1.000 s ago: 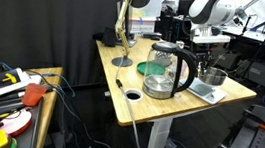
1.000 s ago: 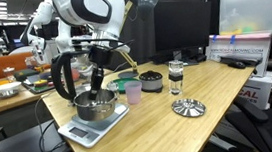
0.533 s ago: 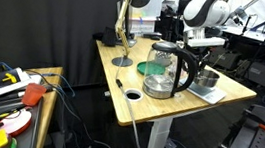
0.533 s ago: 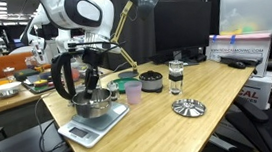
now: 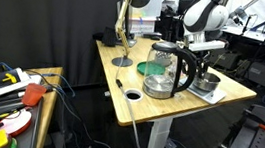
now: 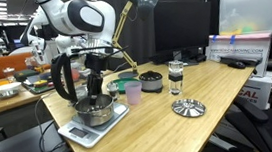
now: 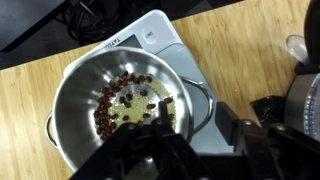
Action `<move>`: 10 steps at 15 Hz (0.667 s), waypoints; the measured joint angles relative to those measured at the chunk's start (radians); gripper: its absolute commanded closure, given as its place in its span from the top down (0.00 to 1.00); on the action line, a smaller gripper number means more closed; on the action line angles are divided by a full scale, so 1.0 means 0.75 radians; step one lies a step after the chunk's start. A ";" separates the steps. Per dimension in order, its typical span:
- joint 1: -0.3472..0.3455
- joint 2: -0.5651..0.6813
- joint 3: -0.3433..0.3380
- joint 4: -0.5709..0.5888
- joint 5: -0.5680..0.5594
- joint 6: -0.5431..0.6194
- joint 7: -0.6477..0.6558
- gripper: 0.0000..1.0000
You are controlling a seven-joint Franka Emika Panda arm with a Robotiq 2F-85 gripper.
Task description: Put the silver pot on the kitchen scale
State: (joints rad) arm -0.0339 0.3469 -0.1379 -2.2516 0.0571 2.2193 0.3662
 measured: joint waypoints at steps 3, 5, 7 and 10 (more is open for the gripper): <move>-0.003 -0.011 -0.001 0.020 0.000 0.000 0.000 1.00; -0.006 -0.032 -0.008 0.027 0.000 0.001 0.000 1.00; -0.014 -0.068 -0.024 0.026 0.000 0.000 0.000 1.00; -0.034 -0.141 -0.055 0.020 0.000 0.000 0.004 1.00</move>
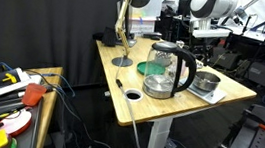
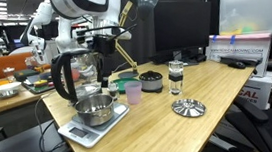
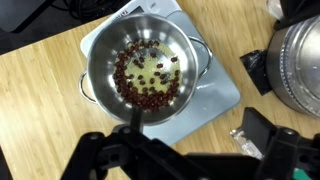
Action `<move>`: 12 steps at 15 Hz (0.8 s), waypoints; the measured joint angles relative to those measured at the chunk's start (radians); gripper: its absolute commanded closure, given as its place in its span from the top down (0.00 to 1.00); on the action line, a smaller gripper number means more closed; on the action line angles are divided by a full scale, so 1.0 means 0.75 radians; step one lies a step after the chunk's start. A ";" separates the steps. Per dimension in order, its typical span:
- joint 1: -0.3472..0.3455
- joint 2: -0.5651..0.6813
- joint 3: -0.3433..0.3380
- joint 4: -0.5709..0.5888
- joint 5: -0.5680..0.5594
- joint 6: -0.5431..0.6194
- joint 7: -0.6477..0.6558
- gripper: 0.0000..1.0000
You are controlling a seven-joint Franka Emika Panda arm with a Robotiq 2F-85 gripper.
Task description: Put the silver pot on the kitchen scale
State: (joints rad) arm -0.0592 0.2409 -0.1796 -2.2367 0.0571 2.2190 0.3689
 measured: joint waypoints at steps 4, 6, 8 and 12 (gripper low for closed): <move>-0.048 -0.121 -0.052 -0.032 -0.002 -0.011 0.044 1.00; -0.068 -0.172 -0.067 -0.059 -0.004 -0.028 0.061 1.00; -0.065 -0.178 -0.063 -0.071 -0.004 -0.028 0.074 1.00; -0.063 -0.175 -0.060 -0.072 -0.004 -0.027 0.084 1.00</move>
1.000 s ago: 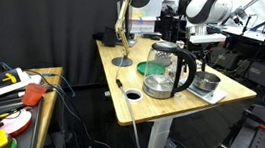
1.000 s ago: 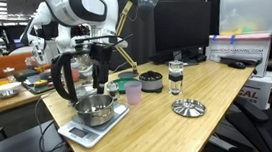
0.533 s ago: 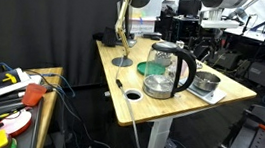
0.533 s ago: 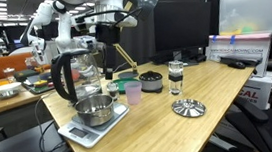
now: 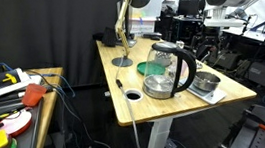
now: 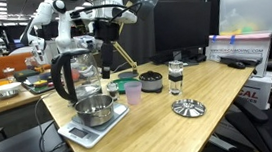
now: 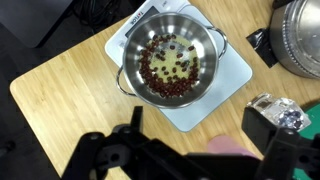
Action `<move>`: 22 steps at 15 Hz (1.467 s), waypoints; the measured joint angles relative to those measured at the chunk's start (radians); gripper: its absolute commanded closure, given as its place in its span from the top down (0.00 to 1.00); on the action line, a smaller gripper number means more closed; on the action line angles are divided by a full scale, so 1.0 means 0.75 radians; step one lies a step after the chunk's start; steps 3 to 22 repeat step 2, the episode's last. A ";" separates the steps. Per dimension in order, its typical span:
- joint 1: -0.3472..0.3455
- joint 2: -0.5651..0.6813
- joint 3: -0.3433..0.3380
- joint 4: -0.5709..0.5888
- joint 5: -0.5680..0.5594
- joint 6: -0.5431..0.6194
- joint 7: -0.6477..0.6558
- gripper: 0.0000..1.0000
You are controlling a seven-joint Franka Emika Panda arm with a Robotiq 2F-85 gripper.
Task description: Put the silver pot on the kitchen scale
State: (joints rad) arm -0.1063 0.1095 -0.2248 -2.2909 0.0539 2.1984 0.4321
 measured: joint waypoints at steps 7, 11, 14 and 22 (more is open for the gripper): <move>0.000 0.000 0.000 0.000 0.000 0.000 0.000 1.00; 0.000 0.000 0.000 0.000 0.000 0.000 0.000 1.00; 0.000 0.000 0.000 0.000 0.000 0.000 0.000 1.00; 0.000 0.000 0.000 0.000 0.000 0.000 0.000 1.00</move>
